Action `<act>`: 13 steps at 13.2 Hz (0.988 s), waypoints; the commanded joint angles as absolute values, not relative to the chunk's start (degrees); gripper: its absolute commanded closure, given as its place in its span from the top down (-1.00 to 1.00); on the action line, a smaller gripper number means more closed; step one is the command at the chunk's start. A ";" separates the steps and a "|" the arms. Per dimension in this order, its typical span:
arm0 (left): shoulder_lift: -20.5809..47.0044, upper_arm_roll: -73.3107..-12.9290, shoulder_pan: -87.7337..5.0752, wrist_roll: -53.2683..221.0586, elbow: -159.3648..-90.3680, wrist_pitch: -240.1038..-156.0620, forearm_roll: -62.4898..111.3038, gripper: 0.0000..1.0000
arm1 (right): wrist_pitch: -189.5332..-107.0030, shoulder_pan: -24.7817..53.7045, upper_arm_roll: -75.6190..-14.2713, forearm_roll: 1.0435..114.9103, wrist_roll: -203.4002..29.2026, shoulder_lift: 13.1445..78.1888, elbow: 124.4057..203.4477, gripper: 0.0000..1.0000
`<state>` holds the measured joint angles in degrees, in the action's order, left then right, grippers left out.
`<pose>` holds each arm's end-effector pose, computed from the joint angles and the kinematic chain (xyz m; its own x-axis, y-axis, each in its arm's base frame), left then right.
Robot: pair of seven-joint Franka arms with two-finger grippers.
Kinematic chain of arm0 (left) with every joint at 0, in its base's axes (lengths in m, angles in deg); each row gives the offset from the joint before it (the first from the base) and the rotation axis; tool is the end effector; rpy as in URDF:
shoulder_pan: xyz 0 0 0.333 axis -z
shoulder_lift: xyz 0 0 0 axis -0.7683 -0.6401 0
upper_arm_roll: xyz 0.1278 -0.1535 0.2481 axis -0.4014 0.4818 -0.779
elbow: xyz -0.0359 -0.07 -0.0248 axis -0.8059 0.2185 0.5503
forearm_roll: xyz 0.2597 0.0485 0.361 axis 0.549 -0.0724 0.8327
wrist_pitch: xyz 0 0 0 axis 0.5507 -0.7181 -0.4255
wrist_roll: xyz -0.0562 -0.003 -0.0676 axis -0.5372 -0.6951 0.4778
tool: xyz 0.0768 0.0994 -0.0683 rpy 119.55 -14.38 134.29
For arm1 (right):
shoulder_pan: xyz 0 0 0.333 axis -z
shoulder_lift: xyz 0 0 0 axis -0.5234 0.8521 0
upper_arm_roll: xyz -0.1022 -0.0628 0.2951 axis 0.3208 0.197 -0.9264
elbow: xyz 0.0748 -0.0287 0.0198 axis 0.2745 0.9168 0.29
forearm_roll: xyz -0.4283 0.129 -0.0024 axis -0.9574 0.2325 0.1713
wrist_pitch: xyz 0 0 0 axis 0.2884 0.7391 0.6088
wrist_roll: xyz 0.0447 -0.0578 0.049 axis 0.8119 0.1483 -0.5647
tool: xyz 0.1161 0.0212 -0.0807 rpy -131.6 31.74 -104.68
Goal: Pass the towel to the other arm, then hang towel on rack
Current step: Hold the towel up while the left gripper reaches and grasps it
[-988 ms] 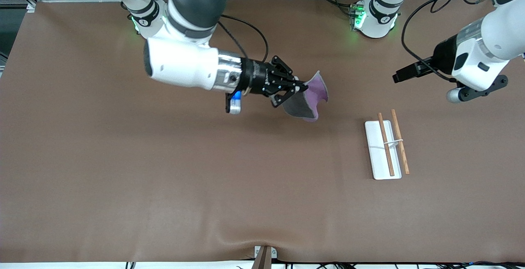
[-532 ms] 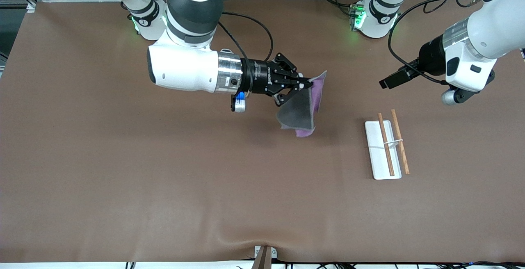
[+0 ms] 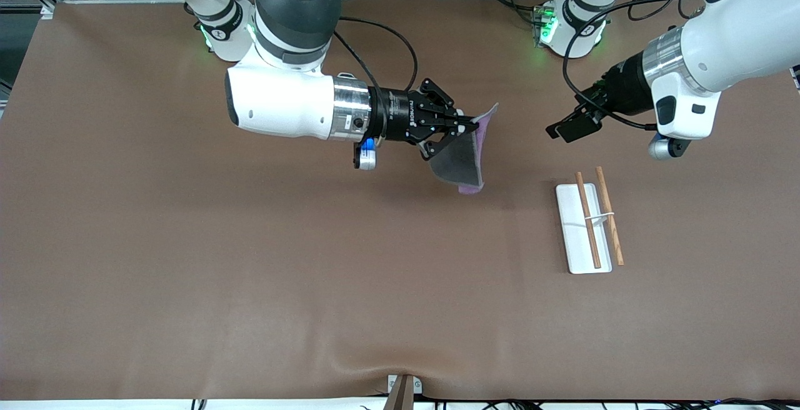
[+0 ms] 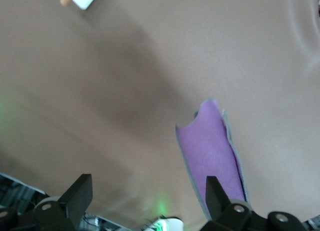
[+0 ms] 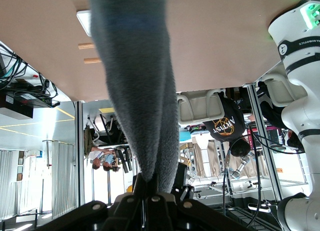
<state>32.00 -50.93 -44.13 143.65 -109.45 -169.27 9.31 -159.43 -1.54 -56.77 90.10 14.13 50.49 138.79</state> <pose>0.5997 -0.2334 0.5826 0.6136 0.6752 -0.4093 0.7720 -0.6218 0.1315 0.6080 0.5501 0.5141 -0.0643 -0.3679 -0.9277 -0.9952 -0.0450 0.0869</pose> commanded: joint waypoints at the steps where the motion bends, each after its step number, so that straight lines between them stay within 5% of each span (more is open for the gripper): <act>1: 31.63 -51.07 -42.48 149.93 -107.60 -169.25 7.74 1.00 | -159.47 -1.75 -56.72 90.92 15.23 50.94 137.50 -1.00; 13: 30.40 -51.16 -36.50 178.32 -107.33 -180.49 3.25 1.00 | -159.03 -1.05 -56.63 90.74 15.23 50.68 137.50 -1.00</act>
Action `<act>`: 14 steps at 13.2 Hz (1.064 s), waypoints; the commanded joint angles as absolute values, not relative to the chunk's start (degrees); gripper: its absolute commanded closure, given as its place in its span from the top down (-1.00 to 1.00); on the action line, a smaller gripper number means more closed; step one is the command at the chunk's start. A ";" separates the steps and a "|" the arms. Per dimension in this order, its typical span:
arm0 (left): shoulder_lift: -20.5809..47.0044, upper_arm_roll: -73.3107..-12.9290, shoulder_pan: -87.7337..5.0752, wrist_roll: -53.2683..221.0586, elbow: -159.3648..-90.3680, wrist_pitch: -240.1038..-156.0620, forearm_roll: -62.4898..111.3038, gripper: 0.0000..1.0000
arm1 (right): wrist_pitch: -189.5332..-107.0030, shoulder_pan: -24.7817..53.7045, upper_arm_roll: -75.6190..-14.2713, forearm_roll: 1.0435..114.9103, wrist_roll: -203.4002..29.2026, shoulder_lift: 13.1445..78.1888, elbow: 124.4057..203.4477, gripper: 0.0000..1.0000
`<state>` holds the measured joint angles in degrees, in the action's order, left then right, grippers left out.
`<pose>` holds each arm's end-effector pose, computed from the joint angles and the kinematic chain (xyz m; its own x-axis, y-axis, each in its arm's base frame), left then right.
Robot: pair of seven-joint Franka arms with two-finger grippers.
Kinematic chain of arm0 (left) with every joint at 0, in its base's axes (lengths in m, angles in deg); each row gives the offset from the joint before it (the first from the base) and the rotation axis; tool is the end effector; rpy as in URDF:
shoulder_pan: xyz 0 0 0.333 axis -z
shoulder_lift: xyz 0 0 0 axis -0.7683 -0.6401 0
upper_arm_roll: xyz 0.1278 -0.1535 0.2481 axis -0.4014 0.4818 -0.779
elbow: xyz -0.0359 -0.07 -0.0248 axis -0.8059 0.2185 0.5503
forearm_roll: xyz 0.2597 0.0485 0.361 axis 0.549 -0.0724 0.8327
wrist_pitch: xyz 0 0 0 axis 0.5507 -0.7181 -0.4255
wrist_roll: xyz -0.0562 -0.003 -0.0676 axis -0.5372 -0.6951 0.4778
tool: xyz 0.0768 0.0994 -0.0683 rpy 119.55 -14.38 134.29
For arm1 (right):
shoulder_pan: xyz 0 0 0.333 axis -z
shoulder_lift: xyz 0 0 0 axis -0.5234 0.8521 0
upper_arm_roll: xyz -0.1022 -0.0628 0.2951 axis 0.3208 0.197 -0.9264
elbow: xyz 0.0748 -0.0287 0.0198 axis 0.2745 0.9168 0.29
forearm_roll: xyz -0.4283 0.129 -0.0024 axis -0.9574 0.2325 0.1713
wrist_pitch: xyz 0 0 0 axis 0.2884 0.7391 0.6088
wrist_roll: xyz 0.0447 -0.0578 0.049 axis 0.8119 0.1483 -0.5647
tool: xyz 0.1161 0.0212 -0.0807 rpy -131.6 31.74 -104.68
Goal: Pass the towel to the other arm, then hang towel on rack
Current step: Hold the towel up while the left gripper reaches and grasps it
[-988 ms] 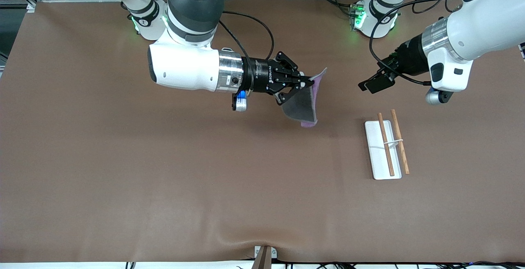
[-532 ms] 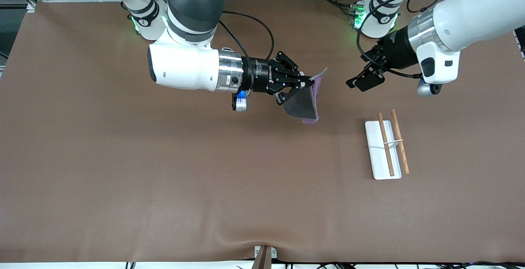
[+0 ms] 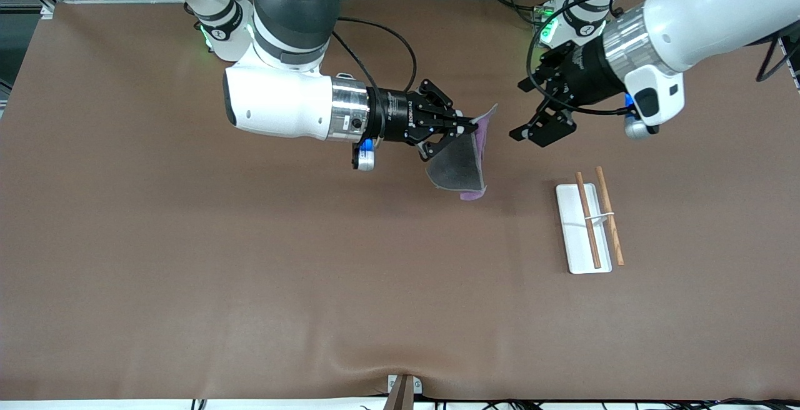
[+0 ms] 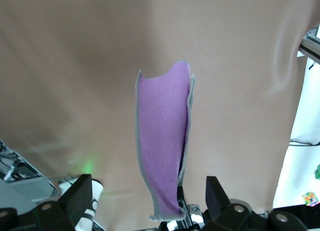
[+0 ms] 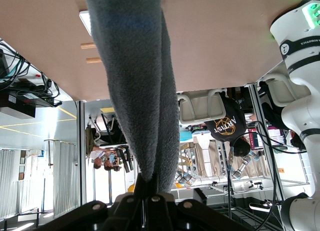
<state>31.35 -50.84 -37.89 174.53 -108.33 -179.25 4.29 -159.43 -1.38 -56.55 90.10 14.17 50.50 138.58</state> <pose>0.5954 -0.3108 0.6059 0.2118 0.8292 -0.5173 0.9748 -0.2170 0.0514 0.6115 0.5467 0.5159 -0.0639 -0.3669 -0.9281 -0.9957 -0.0385 0.0838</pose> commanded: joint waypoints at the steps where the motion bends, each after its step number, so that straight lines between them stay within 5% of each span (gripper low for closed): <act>1: 30.13 -51.16 -36.06 180.17 -107.33 -180.93 3.25 1.00 | -159.03 -1.05 -56.63 90.74 15.23 50.68 137.50 -1.00; 5: 29.43 -51.07 -35.00 183.96 -107.33 -182.08 3.25 0.70 | -158.95 -0.96 -56.63 90.74 15.23 50.59 137.50 -1.00; 9: 29.34 -51.16 -34.21 184.67 -107.07 -182.26 3.25 0.19 | -158.95 -0.96 -56.63 90.74 15.23 50.59 137.50 -1.00; 14: 29.34 -51.16 -33.59 184.41 -106.98 -182.26 3.25 -0.81 | -158.95 -0.96 -56.63 90.74 15.23 50.59 137.50 -1.00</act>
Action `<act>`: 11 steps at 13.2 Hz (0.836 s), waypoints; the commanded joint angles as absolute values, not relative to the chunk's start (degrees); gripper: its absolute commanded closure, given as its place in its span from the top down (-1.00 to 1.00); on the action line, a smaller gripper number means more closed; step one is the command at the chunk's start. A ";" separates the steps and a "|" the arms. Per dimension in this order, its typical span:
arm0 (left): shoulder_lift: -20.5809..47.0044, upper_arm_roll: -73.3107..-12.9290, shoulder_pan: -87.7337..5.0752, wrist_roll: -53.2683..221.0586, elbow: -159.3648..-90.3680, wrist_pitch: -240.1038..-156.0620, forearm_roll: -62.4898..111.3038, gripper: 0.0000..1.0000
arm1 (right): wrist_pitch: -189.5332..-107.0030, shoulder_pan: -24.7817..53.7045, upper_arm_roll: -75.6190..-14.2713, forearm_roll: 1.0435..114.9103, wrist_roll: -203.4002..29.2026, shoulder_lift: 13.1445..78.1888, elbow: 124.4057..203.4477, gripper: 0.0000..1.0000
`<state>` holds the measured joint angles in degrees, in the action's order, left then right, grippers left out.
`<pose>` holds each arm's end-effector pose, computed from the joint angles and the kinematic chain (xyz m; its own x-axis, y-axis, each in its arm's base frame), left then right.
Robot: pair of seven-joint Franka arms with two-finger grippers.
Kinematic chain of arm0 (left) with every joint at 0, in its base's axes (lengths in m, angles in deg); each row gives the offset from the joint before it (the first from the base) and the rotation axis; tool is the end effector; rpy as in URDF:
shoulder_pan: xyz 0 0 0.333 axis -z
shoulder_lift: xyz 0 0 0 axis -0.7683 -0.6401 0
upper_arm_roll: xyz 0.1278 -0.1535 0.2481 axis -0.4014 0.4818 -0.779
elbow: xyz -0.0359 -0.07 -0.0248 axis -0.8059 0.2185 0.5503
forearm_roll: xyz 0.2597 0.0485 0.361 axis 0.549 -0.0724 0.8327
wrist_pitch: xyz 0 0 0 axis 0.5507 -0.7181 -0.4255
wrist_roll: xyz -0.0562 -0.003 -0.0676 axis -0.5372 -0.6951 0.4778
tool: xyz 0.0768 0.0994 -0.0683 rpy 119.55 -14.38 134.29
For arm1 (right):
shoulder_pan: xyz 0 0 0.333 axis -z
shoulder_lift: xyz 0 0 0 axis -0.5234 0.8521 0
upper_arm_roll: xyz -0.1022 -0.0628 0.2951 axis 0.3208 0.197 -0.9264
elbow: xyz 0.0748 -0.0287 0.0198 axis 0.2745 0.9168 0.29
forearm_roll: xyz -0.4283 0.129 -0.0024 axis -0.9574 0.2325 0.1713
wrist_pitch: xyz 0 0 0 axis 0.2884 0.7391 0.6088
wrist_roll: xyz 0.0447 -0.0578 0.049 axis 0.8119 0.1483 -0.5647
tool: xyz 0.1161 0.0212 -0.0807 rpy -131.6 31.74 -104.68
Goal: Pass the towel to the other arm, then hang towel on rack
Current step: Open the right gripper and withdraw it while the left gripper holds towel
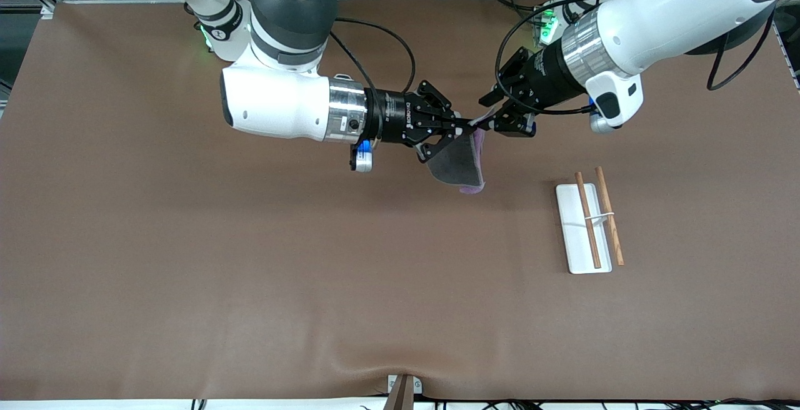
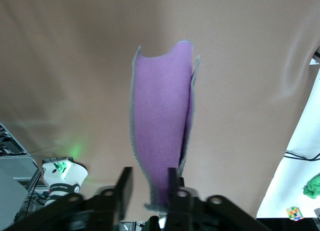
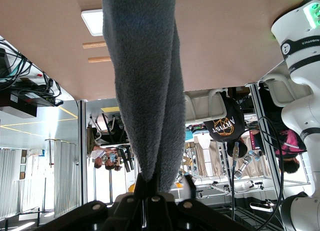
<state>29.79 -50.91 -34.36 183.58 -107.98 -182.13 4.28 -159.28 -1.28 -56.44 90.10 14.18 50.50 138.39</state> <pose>0.5898 -0.3485 0.5961 0.0950 0.8433 -0.5289 0.9929 -0.1186 -0.0107 0.6131 0.5450 0.5176 -0.0625 -0.3657 -0.9286 -0.9959 -0.0374 0.0818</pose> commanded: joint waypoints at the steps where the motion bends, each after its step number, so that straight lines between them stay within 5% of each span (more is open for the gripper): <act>1: 29.43 -51.16 -33.59 183.97 -106.98 -182.26 3.25 -1.00 | -158.95 -0.96 -56.63 90.74 15.23 50.59 137.50 -1.00; 7: 29.43 -51.60 -34.03 179.66 -106.89 -182.26 3.78 -1.00 | -156.84 -0.17 -56.55 90.74 15.23 50.59 137.59 -0.96; 8: 29.43 -51.69 -34.12 179.31 -106.89 -182.26 3.78 -1.00 | -156.40 -0.08 -56.55 90.74 15.32 50.59 137.59 -0.09; 9: 29.52 -51.78 -34.21 178.09 -106.89 -182.26 3.87 -1.00 | -155.44 0.35 -56.55 90.74 15.32 50.59 137.68 0.46; 11: 29.60 -51.95 -34.65 175.98 -106.89 -182.26 4.04 -1.00 | -152.98 1.06 -56.46 90.57 15.40 50.59 138.03 1.00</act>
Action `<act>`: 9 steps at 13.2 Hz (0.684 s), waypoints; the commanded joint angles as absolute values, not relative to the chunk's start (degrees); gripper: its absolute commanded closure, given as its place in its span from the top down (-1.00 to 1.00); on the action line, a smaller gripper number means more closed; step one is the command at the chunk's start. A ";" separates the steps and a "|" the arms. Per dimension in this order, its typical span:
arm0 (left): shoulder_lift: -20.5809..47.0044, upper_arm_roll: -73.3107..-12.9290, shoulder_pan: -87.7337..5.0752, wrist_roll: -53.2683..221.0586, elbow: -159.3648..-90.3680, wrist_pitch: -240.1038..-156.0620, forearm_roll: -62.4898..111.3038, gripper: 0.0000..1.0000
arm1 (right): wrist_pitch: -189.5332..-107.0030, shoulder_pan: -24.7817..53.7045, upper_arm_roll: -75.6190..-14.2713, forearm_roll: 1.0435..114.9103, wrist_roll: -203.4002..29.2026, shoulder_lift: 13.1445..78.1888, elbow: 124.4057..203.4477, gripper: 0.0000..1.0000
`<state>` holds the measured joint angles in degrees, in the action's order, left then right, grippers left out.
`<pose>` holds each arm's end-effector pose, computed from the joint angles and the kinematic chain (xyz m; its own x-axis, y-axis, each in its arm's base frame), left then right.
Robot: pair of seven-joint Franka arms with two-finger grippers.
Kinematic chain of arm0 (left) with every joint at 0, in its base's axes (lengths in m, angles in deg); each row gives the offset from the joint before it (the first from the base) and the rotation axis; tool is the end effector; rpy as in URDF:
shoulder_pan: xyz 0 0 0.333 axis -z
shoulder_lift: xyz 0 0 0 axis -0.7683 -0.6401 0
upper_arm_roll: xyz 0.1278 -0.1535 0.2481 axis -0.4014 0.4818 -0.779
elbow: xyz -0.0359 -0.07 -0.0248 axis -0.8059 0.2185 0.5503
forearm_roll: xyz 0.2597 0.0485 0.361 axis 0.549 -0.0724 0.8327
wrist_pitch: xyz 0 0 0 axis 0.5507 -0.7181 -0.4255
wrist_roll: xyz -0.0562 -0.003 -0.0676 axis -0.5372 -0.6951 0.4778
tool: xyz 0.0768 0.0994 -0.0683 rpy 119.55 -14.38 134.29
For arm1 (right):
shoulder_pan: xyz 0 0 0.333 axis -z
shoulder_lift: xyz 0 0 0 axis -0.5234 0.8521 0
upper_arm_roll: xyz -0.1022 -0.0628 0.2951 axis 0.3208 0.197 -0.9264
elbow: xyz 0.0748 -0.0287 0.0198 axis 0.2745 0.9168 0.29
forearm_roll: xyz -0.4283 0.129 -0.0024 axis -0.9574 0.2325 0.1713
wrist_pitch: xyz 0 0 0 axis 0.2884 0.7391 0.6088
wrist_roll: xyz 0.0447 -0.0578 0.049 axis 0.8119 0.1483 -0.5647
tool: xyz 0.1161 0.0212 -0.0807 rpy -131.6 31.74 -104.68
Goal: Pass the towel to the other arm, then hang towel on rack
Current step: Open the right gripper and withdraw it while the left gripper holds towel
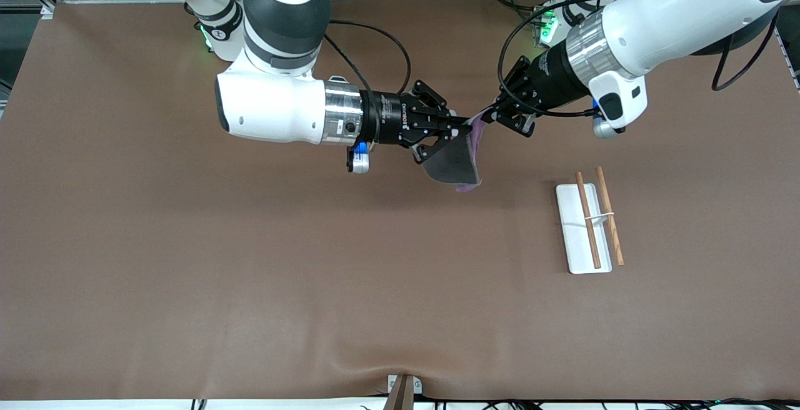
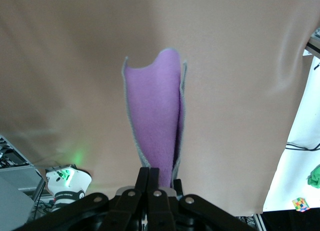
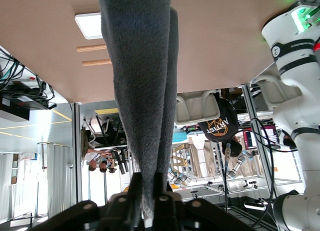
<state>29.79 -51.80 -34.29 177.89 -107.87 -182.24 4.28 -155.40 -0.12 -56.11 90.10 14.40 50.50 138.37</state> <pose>0.5949 -0.3408 0.5969 0.1825 0.8307 -0.5259 0.9813 -0.1868 0.0454 0.6164 0.5344 0.5152 -0.0735 -0.3731 -0.9249 -0.9914 -0.0730 0.1082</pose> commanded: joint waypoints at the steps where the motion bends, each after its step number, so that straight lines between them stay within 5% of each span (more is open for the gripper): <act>1: 29.60 -51.95 -34.73 175.19 -106.89 -182.26 4.91 -1.00 | -151.93 1.58 -56.37 90.30 15.40 50.59 138.12 1.00; 9: 29.43 -51.95 -36.75 155.61 -107.33 -177.17 14.23 -1.00 | -136.91 10.19 -56.46 79.93 14.97 50.24 137.68 1.00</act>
